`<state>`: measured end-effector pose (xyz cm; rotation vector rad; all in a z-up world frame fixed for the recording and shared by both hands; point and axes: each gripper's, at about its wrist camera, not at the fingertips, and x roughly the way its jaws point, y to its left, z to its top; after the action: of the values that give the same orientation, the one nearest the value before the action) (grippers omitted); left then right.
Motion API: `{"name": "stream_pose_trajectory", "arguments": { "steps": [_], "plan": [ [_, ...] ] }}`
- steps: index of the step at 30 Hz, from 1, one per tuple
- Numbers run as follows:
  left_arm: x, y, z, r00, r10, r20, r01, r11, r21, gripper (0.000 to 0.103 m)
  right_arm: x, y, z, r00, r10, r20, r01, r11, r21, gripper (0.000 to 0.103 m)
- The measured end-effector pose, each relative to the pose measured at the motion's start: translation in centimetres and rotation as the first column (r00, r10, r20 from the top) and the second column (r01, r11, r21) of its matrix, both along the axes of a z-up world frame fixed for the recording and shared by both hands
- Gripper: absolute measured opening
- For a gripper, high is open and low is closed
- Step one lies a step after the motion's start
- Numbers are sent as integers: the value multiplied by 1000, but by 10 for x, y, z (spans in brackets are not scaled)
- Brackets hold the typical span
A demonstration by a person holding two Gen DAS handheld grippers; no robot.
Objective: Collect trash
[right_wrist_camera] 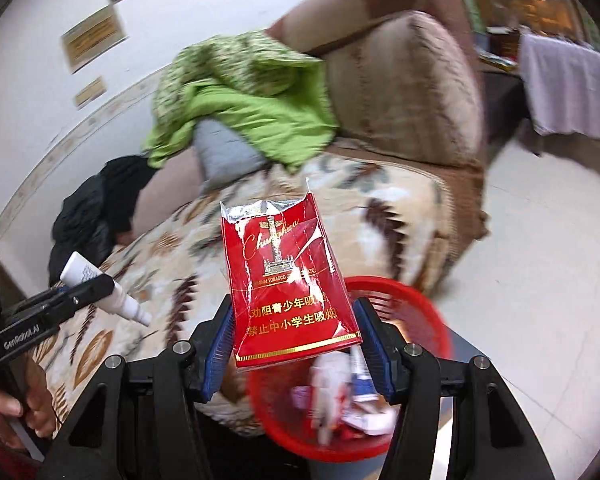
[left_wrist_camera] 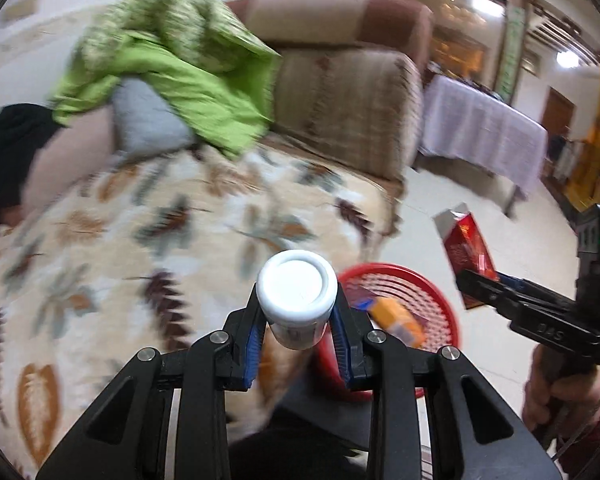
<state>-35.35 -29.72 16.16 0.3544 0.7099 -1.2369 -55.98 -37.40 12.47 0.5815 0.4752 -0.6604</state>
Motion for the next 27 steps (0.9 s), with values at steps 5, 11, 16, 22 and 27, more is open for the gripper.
{"name": "stream_pose_trajectory", "arguments": {
  "steps": [5, 11, 16, 22, 27],
  "plan": [
    [-24, -53, -29, 988, -115, -107, 122, 990, 70, 29, -7, -18, -22, 998, -61, -10, 61, 996, 72, 65],
    [-23, -70, -49, 966, -126, -227, 148, 985, 84, 55, -14, -31, -31, 994, -97, -59, 103, 989, 103, 68],
    [-10, -32, -30, 994, -29, -102, 33, 998, 46, 73, -5, -6, -9, 988, -129, -90, 128, 992, -18, 77],
    [12, 41, -7, 983, 160, 89, -160, 987, -6, 89, 32, 59, 16, 977, -159, -141, 125, 966, -227, 96],
    [26, 103, -2, 926, 312, 211, -313, 949, -27, 101, 63, 99, 12, 980, -101, -169, 58, 968, -245, 103]
  ]
}}
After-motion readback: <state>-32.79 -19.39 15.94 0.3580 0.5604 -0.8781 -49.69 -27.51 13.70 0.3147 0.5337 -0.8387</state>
